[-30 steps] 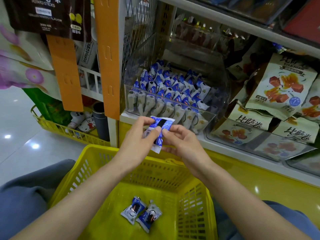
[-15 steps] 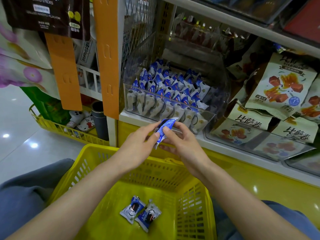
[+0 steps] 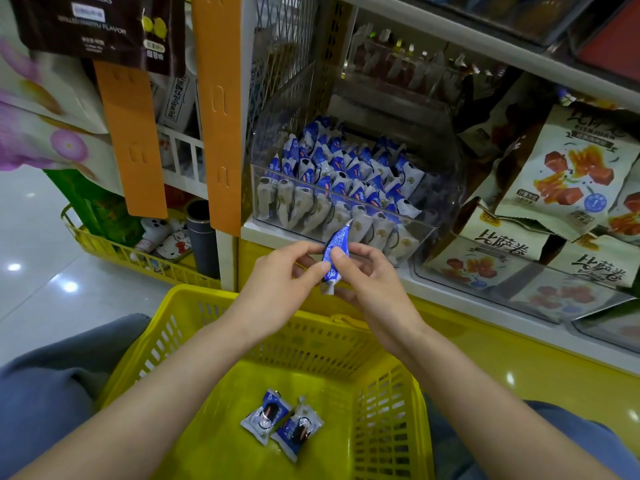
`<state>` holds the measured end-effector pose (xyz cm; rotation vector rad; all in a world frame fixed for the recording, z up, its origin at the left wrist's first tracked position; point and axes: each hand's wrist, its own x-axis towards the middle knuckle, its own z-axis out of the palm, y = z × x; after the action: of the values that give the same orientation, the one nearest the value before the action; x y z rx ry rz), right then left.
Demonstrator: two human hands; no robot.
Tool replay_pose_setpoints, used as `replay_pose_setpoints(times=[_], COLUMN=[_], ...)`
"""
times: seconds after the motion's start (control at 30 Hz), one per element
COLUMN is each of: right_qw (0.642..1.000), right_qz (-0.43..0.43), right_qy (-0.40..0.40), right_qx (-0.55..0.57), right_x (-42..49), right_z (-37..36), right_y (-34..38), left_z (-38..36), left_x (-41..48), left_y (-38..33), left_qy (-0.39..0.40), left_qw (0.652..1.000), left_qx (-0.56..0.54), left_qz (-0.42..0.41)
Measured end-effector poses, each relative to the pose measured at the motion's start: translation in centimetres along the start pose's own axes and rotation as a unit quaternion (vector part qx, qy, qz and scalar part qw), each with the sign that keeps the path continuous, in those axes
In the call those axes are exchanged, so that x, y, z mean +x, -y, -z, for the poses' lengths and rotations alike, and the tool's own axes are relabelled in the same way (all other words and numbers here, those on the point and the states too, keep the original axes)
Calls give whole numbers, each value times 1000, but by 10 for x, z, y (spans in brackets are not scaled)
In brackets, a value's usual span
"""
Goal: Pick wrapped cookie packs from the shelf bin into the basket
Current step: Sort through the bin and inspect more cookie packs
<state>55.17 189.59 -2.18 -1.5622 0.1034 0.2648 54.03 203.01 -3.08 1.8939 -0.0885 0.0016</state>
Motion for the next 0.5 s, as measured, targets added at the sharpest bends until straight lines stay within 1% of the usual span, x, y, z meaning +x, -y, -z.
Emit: replay_pose_setpoints(times=[0.1, 0.23, 0.37, 0.5], right_qw=[1000, 996, 993, 983], right_qz=[13, 45, 60, 82], right_qy=[6, 21, 36, 42], right_qx=[-23, -73, -94, -158], right_x=[0, -2, -4, -4], right_z=[1, -1, -3, -6], right_y=[3, 3, 1, 0], left_z=[0, -1, 0, 6], left_x=[0, -1, -4, 0], left_y=[0, 5, 7, 10], left_qy=[-2, -52, -87, -119], left_qw=[1000, 998, 983, 969], left_qx=[3, 28, 136, 189], left_qz=[-3, -16, -89, -103])
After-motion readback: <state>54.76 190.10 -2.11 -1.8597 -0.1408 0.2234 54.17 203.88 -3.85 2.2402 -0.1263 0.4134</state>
